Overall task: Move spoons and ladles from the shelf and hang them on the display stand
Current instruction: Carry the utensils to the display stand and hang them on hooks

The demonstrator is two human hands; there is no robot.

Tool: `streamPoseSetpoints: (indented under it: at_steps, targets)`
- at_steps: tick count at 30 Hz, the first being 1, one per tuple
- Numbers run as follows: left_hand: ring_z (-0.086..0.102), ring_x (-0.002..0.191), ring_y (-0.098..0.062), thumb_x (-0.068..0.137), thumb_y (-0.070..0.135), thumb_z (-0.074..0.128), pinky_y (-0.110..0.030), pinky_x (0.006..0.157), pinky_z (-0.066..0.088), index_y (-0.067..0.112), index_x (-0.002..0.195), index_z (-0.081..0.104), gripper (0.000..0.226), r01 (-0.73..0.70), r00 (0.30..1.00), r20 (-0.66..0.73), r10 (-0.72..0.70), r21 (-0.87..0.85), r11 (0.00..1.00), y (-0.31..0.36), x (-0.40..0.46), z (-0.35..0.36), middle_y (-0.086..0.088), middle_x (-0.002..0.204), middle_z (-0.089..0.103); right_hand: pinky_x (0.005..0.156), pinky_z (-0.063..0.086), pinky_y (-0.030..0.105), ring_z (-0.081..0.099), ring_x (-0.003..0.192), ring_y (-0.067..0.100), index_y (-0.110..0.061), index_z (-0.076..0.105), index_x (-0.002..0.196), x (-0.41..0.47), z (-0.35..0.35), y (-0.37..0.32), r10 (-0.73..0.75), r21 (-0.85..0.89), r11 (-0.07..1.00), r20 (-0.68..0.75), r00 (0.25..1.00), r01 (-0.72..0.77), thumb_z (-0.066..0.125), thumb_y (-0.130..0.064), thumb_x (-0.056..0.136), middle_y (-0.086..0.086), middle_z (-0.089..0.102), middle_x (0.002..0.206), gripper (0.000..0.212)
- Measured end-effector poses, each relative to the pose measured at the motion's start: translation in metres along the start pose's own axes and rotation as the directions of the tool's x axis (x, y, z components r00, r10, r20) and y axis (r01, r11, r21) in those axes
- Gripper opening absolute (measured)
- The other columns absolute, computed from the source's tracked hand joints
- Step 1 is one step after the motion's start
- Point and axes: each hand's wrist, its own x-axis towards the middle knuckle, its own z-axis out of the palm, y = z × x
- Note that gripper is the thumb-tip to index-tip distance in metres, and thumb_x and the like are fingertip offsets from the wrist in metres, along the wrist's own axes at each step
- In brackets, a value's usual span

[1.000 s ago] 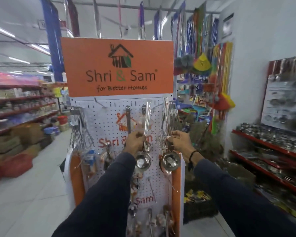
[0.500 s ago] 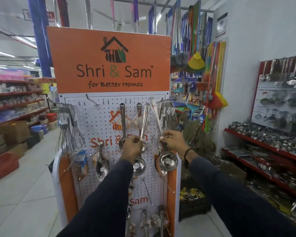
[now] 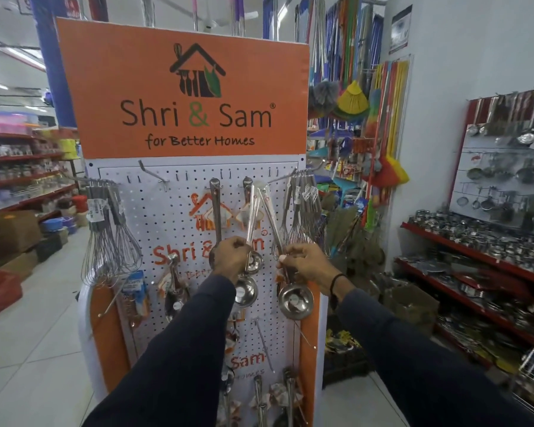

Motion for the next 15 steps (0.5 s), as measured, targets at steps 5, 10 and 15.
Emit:
streamPoseSetpoints:
  at_steps: [5,10,15]
  targets:
    - [0.068,0.099,-0.027,0.093,0.016,0.065,-0.042,0.091,0.057,0.020,0.092,0.068,0.005,0.012,1.000,0.019,-0.012,-0.017,1.000,-0.012,0.032,0.009,0.002,0.089,0.068,0.094,0.054,0.060,0.070,0.094,0.034,-0.001,0.066,0.123,0.032,0.009,0.003,0.016,0.069,0.998,-0.048,0.999,-0.013,0.070,-0.010,0.089,0.022,0.074,0.111,0.034]
    - [0.066,0.075,-0.018,0.094,0.017,0.065,-0.037,0.071,0.059,0.021,0.083,0.066,0.012,0.018,1.000,0.003,-0.018,0.009,1.000,-0.022,0.069,0.018,-0.005,0.089,0.070,0.076,0.063,0.044,0.071,0.071,0.021,-0.007,0.075,0.097,0.074,0.030,0.005,0.009,-0.079,0.997,-0.055,0.998,-0.014,0.073,-0.010,0.087,0.014,0.076,0.103,0.012]
    - [0.074,0.081,-0.027,0.093,0.015,0.067,-0.041,0.072,0.064,0.022,0.077,0.064,0.018,0.018,0.998,0.058,-0.019,0.010,1.000,-0.030,0.110,0.024,-0.009,0.090,0.074,0.082,0.062,0.041,0.072,0.075,0.021,-0.010,0.077,0.099,0.128,0.061,0.014,-0.056,-0.282,0.959,-0.181,0.982,0.003,0.070,-0.020,0.090,0.013,0.078,0.093,0.015]
